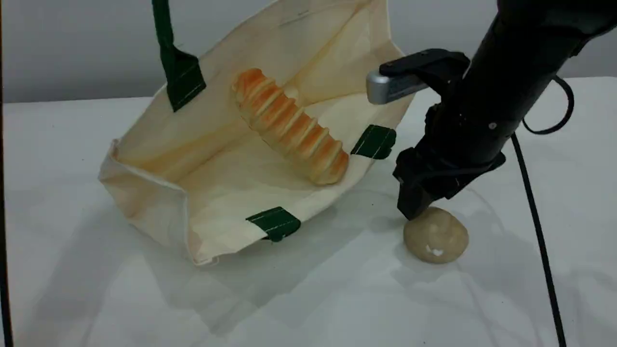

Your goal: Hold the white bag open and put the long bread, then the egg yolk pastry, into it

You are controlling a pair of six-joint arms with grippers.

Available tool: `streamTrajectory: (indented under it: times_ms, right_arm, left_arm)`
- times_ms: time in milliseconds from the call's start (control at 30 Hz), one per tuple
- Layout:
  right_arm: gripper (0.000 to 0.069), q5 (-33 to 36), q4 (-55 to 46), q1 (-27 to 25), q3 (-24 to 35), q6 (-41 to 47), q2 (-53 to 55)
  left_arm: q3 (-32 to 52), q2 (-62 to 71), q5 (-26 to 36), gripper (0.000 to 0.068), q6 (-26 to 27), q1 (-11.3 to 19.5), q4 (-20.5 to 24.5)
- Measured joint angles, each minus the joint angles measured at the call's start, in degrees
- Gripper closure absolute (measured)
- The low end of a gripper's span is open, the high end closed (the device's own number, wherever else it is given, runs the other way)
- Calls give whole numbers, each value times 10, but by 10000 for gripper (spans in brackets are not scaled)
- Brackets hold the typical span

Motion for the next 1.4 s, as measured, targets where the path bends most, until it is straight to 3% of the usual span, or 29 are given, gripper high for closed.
streamTrajectory:
  times_ms: [467,567,700,767,967,1267,1400]
  right_arm:
    - [227,-28,-2,0,-1,-1,47]
    - [290,-26,-7,0,-1,-1,48]
    - [450,-14,-10,0,-1,-1,48]
    - [495,-8,-10,0,-1,-1,47]
    - [497,18,-25,0,1,23,30]
    - [505,51,-149,0,1,164,-47]
    - [509,64,-155,1,1,182,-97]
  left_arm:
    - [0,0,0,606,0,0,0]
    - [0,0,0,606,0,0,0]
    - [0,0,0,606,0,0,0]
    - [0,0,0,606,0,0,0]
    - [0,0,0,606,0,0,0]
    - [0,0,0,606,0,0,0]
    - [0,0,0,606,0,0,0]
